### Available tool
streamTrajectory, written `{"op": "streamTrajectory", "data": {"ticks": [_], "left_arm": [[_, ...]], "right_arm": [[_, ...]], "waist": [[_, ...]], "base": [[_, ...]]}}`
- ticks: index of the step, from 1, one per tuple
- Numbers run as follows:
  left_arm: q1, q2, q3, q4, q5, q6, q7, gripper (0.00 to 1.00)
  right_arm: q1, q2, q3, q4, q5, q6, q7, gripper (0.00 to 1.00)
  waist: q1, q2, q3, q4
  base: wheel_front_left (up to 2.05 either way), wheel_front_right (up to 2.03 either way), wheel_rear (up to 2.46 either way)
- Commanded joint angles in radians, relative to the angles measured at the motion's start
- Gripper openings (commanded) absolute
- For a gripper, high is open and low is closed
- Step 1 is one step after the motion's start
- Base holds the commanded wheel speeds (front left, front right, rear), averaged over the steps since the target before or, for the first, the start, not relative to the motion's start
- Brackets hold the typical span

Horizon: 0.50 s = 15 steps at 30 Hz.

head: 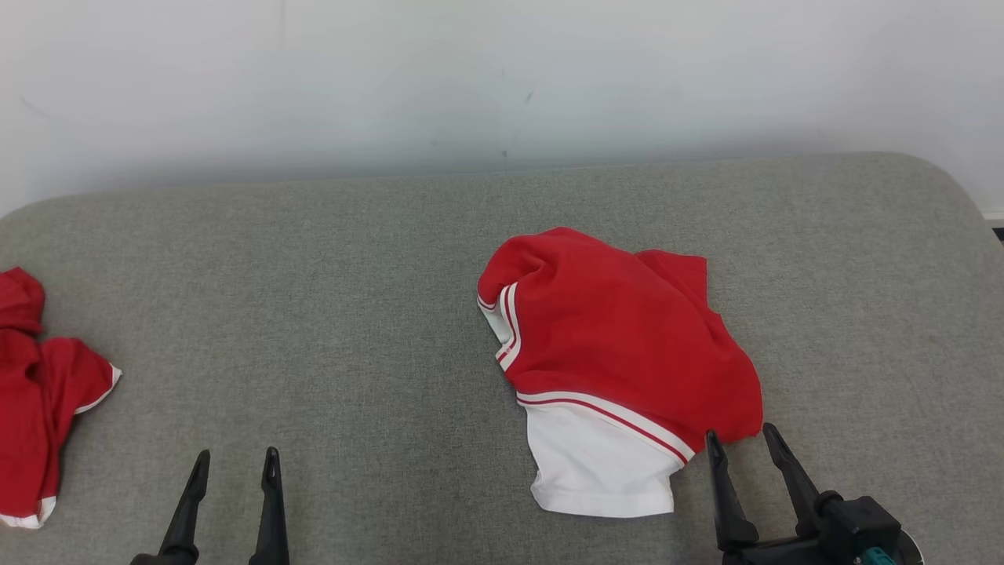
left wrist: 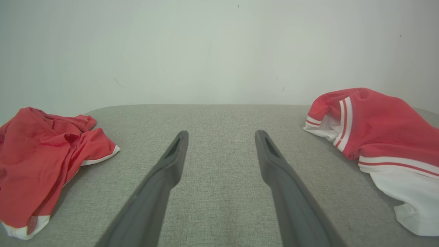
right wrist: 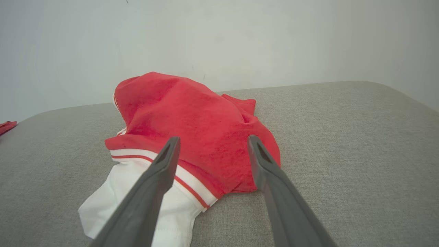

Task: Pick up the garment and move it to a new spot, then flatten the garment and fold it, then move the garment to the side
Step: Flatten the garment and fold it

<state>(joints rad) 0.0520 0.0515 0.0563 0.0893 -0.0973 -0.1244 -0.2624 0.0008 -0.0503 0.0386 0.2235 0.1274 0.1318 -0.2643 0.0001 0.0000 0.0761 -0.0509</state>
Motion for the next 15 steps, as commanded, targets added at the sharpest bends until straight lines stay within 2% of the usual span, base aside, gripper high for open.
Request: {"op": "streamTrajectory", "data": {"ticks": [1, 15], "left_arm": [[-0.002, -0.002, -0.001, 0.004, 0.002, -0.004, -0.002, 1.00], [0.004, -0.002, 0.004, 0.013, -0.004, -0.005, -0.002, 1.00]], "right_arm": [[-0.002, 0.000, -0.001, 0.002, 0.002, -0.002, -0.002, 1.00], [-0.001, 0.000, 0.005, 0.008, 0.004, -0.002, -0.002, 1.00]], "waist": [[-0.0001, 0.0000, 0.000, 0.000], [-0.0001, 0.0000, -0.009, -0.001]], "base": [[0.00, 0.00, 0.00], [0.00, 0.00, 0.00]]}}
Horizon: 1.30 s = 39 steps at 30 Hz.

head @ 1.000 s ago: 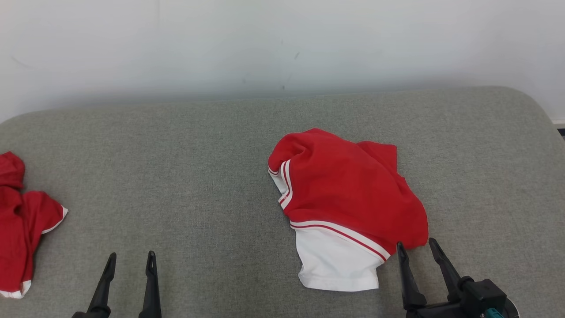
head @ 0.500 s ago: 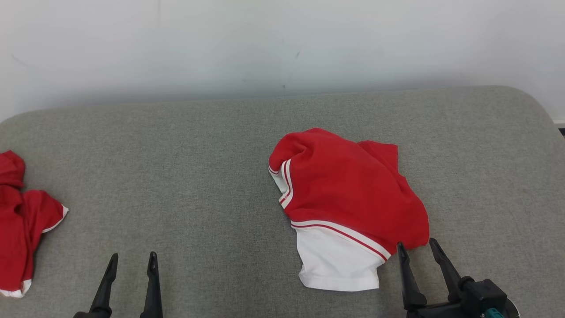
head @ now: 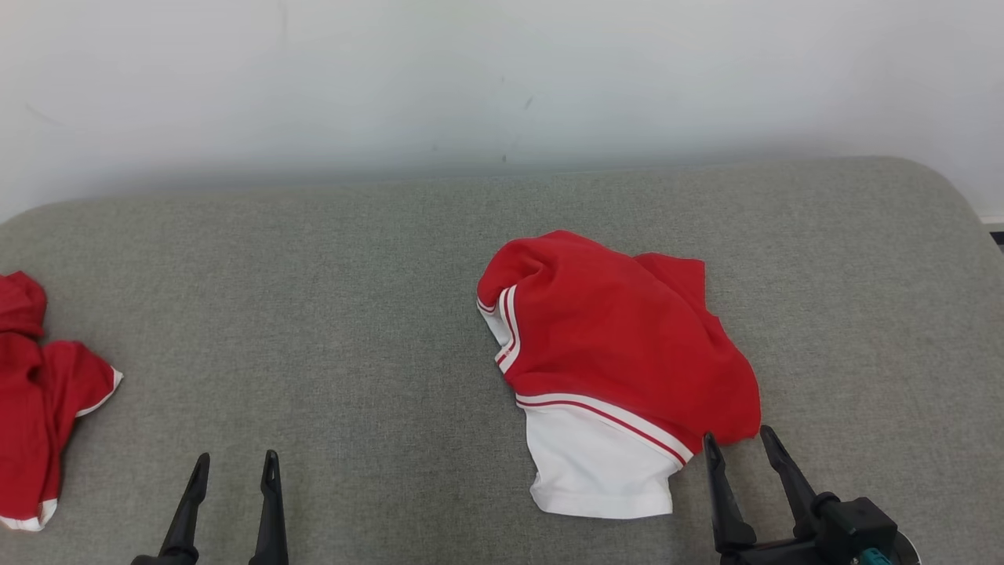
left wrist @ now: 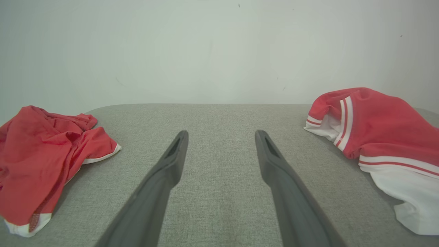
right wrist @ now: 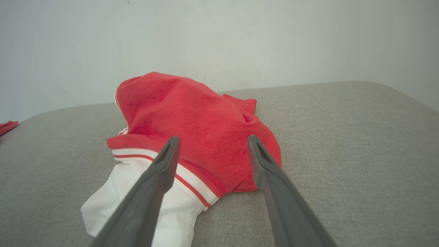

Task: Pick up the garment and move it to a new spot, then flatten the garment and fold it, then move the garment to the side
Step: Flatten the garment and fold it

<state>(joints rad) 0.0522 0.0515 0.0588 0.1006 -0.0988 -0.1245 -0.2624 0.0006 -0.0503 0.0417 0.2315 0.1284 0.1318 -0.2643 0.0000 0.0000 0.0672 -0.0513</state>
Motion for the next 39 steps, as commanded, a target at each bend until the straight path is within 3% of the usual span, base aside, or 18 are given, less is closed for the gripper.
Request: {"op": "streamTrajectory", "data": {"ticks": [1, 9, 16, 22, 31, 39], "left_arm": [[0.004, -0.002, 0.001, 0.002, -0.003, -0.005, -0.002, 1.00], [-0.008, -0.002, -0.014, 0.021, -0.024, -0.006, -0.002, 1.00], [-0.072, -0.002, -0.086, 0.063, -0.052, -0.005, -0.002, 1.00], [-0.160, -0.002, -0.209, 0.133, -0.084, -0.006, -0.002, 1.00], [-0.289, 0.022, -0.456, 0.345, -0.122, -0.005, -0.002, 1.00], [-0.331, 0.034, -0.566, 0.472, -0.182, -0.005, -0.002, 1.00]], "right_arm": [[-0.002, 0.000, 0.003, 0.000, 0.002, -0.002, -0.002, 1.00], [-0.002, 0.000, 0.010, 0.004, 0.001, -0.002, -0.002, 1.00], [-0.016, 0.000, 0.016, 0.000, 0.012, -0.002, -0.002, 1.00], [-0.029, 0.000, 0.020, 0.001, 0.025, -0.002, -0.002, 1.00], [-0.041, 0.000, 0.019, 0.001, 0.045, -0.002, -0.002, 1.00], [-0.043, 0.000, 0.009, -0.001, 0.061, -0.002, -0.002, 1.00]], "waist": [[0.0000, 0.0000, 0.000, -0.002], [0.0000, 0.0000, -0.006, -0.018], [0.0000, 0.0000, 0.008, -0.051], [0.0000, 0.0000, 0.033, -0.092], [0.0000, 0.0000, 0.068, -0.163], [0.0000, 0.0000, 0.082, -0.178]], "base": [[0.00, 0.00, 0.00], [0.00, 0.00, 0.00], [0.00, 0.00, 0.00], [0.00, 0.00, 0.00], [0.00, 0.00, 0.00], [0.00, 0.00, 0.00]]}}
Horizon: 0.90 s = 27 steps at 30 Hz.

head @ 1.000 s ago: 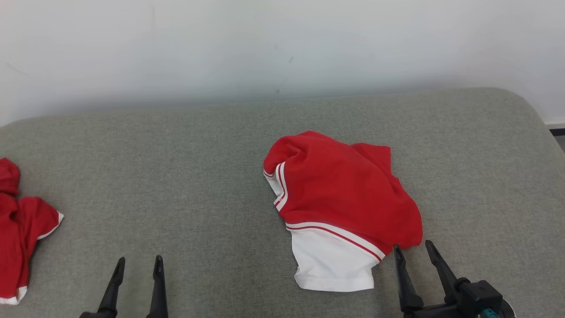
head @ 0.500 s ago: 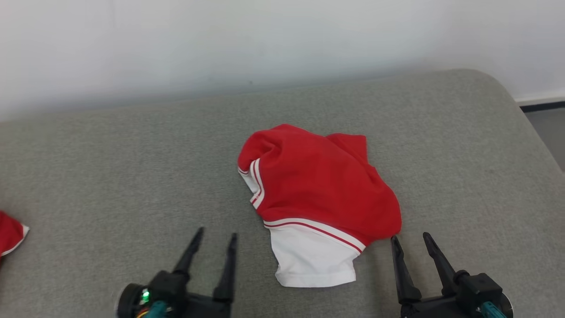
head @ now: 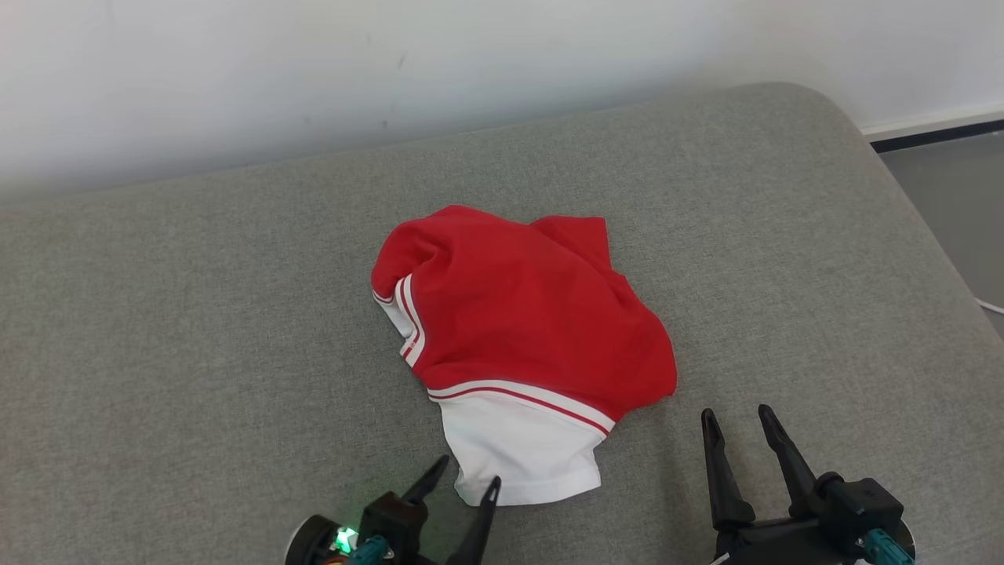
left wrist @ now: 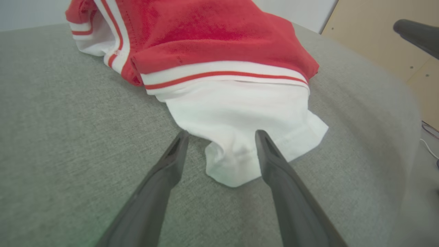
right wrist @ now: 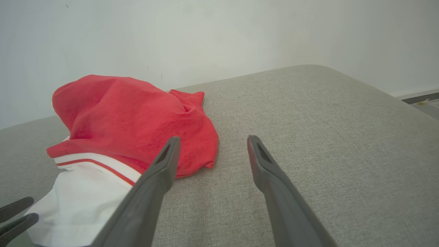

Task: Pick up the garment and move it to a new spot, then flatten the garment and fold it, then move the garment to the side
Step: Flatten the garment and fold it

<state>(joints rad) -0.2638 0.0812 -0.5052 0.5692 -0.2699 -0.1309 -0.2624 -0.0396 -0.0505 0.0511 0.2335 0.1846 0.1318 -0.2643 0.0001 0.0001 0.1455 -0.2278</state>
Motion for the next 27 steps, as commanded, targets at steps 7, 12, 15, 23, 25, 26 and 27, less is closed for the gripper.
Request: {"op": "streamTrajectory", "data": {"ticks": [7, 12, 15, 23, 25, 26, 27], "left_arm": [[-0.063, 0.008, -0.090, 0.085, -0.072, 0.002, -0.002, 0.00], [-0.082, 0.006, -0.065, 0.045, -0.093, 0.002, -0.002, 0.00], [-0.070, 0.009, -0.023, -0.005, -0.096, 0.002, -0.002, 0.00], [0.039, 0.041, 0.107, -0.169, -0.075, 0.017, -0.002, 0.00], [0.082, 0.054, 0.127, -0.202, -0.071, 0.023, -0.002, 0.00], [0.103, 0.061, 0.137, -0.217, -0.070, 0.026, -0.002, 0.00], [0.127, 0.068, 0.146, -0.232, -0.071, 0.031, -0.002, 0.00]], "right_arm": [[-0.009, 0.000, -0.010, -0.006, 0.007, -0.002, -0.002, 1.00], [0.001, 0.000, -0.022, -0.006, -0.004, -0.002, -0.002, 1.00], [0.011, 0.000, -0.032, -0.004, -0.008, -0.002, -0.002, 1.00], [0.033, 0.000, -0.031, 0.002, -0.008, -0.002, -0.002, 1.00], [0.039, 0.000, -0.029, 0.002, -0.008, -0.002, -0.002, 1.00], [0.042, 0.000, -0.028, 0.003, -0.007, -0.002, -0.002, 1.00], [0.043, 0.000, -0.027, 0.003, -0.007, -0.002, -0.002, 1.00]], "waist": [[-0.0001, -0.0001, 0.013, 0.012], [-0.0001, -0.0001, 0.008, 0.050], [-0.0001, -0.0001, 0.000, 0.084], [-0.0001, -0.0001, -0.045, 0.193], [-0.0001, -0.0001, -0.054, 0.216], [-0.0001, -0.0001, -0.058, 0.228], [-0.0001, -0.0001, -0.062, 0.236]], "base": [[0.00, 0.00, 0.00], [0.00, 0.00, 0.00], [0.00, 0.00, 0.00], [0.00, 0.00, 0.00], [0.00, 0.00, 0.00], [0.00, 0.00, 0.00], [0.00, 0.00, 0.00]]}}
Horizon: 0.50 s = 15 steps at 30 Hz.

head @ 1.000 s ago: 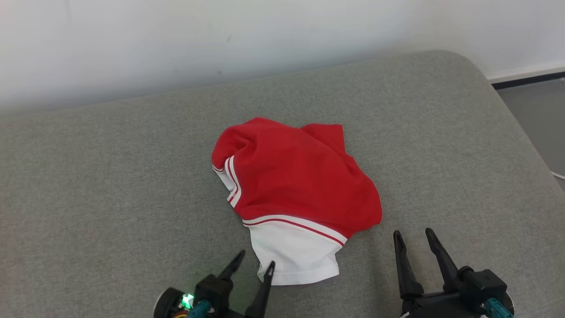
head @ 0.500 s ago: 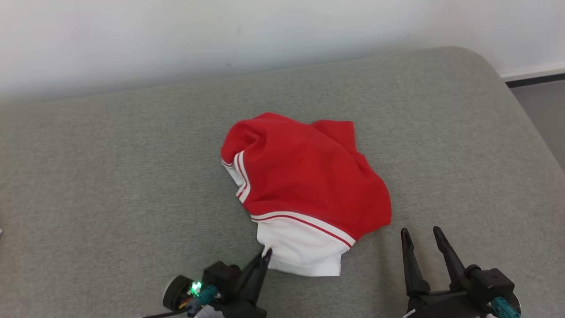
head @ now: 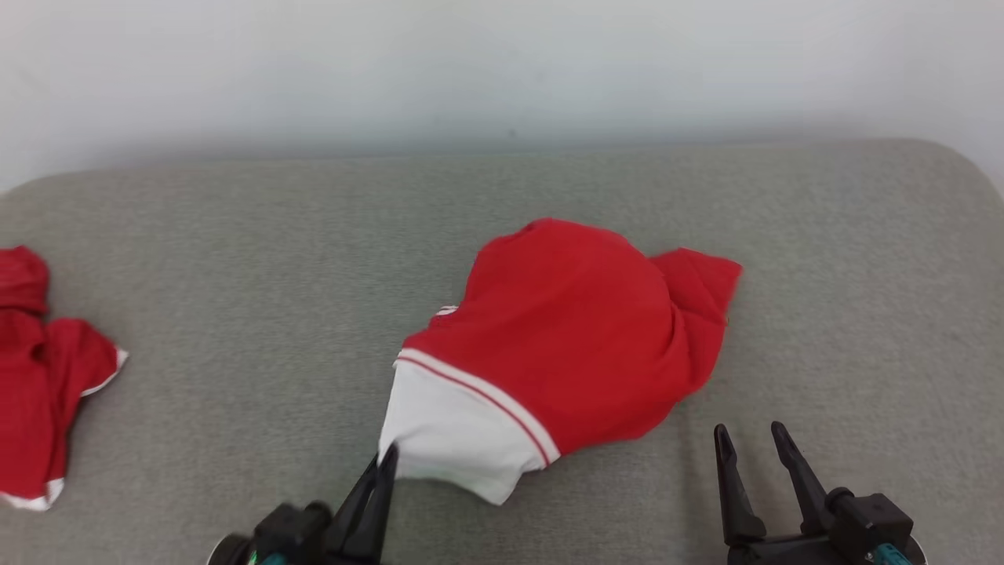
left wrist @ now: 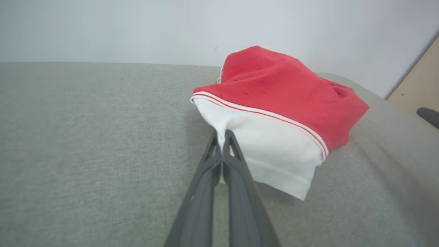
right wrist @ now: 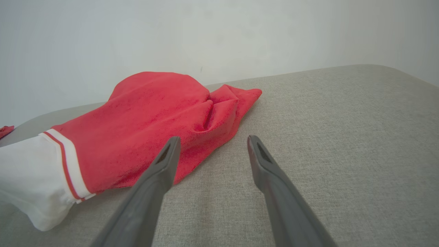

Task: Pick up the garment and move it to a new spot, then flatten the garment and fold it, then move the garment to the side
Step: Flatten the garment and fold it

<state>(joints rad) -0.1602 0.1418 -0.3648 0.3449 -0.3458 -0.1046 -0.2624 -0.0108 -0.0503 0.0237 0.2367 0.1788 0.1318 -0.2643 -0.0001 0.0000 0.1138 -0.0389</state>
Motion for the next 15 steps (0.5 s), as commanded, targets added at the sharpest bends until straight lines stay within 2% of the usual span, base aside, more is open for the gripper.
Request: {"op": "streamTrajectory", "data": {"ticks": [1, 10, 15], "left_arm": [[0.047, 0.011, 0.013, -0.024, 0.005, 0.010, -0.002, 0.00], [0.286, 0.027, 0.083, -0.086, -0.056, 0.059, -0.002, 0.00], [0.350, 0.004, 0.073, -0.041, -0.079, 0.049, 0.005, 0.00]], "right_arm": [[0.015, 0.000, 0.001, 0.000, -0.001, -0.002, -0.002, 1.00], [0.031, 0.000, -0.003, 0.000, 0.000, -0.002, -0.002, 1.00], [0.033, 0.000, -0.003, 0.005, -0.005, -0.002, -0.002, 1.00]], "waist": [[0.0001, 0.0000, -0.033, 0.055], [0.0001, 0.0000, -0.041, 0.090], [0.0001, 0.0000, -0.043, 0.092]], "base": [[0.00, 0.00, 0.00], [0.00, 0.00, 0.00], [0.00, 0.00, 0.00]]}}
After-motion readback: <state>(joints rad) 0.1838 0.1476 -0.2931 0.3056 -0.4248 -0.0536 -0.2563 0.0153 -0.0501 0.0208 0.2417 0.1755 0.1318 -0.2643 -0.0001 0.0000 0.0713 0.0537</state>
